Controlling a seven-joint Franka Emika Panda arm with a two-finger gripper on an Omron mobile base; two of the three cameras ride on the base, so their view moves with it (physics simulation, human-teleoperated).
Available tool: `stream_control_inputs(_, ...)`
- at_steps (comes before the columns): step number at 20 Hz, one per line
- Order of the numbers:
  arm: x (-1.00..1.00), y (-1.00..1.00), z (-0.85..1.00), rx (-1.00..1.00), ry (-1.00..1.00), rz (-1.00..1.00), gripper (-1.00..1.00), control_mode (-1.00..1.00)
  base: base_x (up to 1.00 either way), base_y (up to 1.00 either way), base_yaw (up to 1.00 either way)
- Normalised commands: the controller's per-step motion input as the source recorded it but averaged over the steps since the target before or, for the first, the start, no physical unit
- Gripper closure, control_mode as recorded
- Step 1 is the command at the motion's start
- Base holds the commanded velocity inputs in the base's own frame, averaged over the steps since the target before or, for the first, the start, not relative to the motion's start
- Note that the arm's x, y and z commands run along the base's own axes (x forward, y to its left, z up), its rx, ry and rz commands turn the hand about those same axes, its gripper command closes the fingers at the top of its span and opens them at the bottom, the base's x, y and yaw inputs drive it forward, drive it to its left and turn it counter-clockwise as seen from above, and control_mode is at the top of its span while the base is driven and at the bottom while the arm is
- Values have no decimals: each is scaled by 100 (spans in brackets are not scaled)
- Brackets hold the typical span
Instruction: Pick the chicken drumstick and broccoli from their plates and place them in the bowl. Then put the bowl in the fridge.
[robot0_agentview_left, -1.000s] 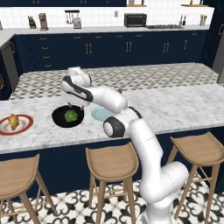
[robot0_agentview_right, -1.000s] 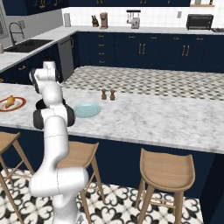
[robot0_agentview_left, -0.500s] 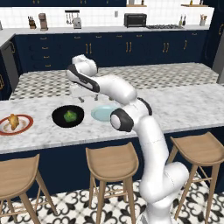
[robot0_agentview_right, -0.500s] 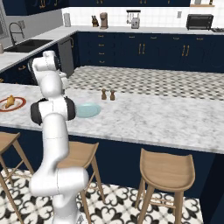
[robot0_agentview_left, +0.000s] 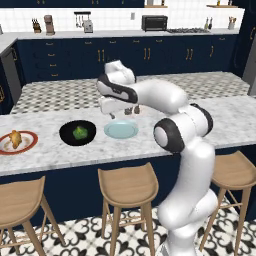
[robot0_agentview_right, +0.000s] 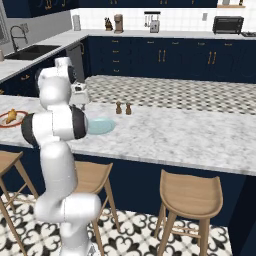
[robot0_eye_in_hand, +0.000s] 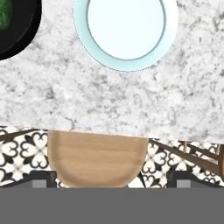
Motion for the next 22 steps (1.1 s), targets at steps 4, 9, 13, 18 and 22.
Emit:
stream_control_inputs(4, -95, -77, 0, 39, -27, 19, -100, -100, 0, 0, 0)
stream_control_inputs(9, -81, -58, 2, 12, -14, 7, -100, -100, 0, 0, 0)
stream_control_inputs(13, -46, -24, 46, 1, -1, 0, -100, -100, 0, 0, 0)
stream_control_inputs(18, -43, -37, 41, -1, 2, 0, -100, -100, 0, 0, 0)
stream_control_inputs(22, -51, -44, 21, 0, 11, -28, -100, -100, 0, 0, 0)
